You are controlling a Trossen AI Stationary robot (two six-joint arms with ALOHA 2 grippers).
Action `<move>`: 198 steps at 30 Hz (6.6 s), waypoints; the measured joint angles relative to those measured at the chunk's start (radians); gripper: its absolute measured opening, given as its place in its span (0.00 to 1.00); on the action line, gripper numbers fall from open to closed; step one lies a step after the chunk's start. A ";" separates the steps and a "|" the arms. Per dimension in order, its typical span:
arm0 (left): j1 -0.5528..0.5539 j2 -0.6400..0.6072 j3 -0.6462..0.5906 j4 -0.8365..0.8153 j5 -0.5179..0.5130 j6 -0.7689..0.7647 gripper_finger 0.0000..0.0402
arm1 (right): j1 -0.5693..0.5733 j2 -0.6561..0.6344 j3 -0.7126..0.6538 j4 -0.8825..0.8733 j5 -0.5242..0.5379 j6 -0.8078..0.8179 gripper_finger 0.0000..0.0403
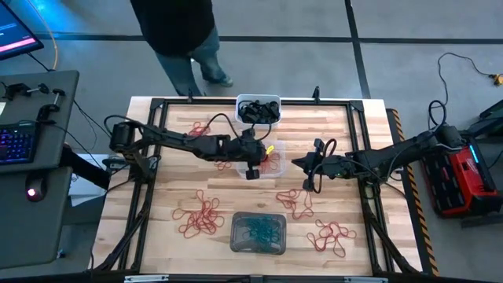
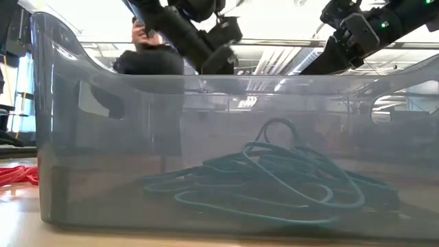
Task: Sort rubber bands into baskets
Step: Put the red rubber band into the transparent bin
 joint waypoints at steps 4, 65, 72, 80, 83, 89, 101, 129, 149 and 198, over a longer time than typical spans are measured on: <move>-0.025 -0.026 -0.047 0.141 -0.004 0.025 0.23 | -0.001 0.000 0.000 0.000 -0.015 0.004 0.00; 0.020 -0.594 -0.682 0.084 0.138 -0.213 0.09 | -0.070 0.165 -0.001 0.349 -0.180 -0.063 0.00; 0.040 -0.594 -0.782 0.118 0.080 -0.228 0.21 | -0.070 0.165 -0.001 0.349 -0.180 -0.059 0.00; 0.067 -0.525 -0.797 0.150 0.113 -0.238 0.32 | -0.070 0.165 -0.001 0.349 -0.180 -0.037 0.00; 0.078 -0.471 -0.796 0.162 0.121 -0.235 0.32 | -0.070 0.165 -0.001 0.350 -0.180 -0.032 0.00; 0.103 -0.388 -0.796 0.230 0.093 -0.210 0.32 | -0.070 0.165 -0.001 0.350 -0.180 -0.028 0.00; 0.131 -0.321 -0.793 0.269 0.129 -0.172 0.25 | -0.070 0.165 -0.001 0.350 -0.180 -0.028 0.00; 0.066 -0.459 -0.482 0.003 -0.184 -0.053 0.00 | -0.070 0.165 -0.002 0.349 -0.180 -0.003 0.00; 0.018 -0.404 -0.294 0.099 -0.054 -0.019 0.00 | -0.070 0.165 -0.002 0.346 -0.179 -0.011 0.00; 0.071 -0.093 -0.189 0.202 0.248 -0.011 0.34 | -0.070 0.165 -0.002 0.283 -0.173 -0.002 0.00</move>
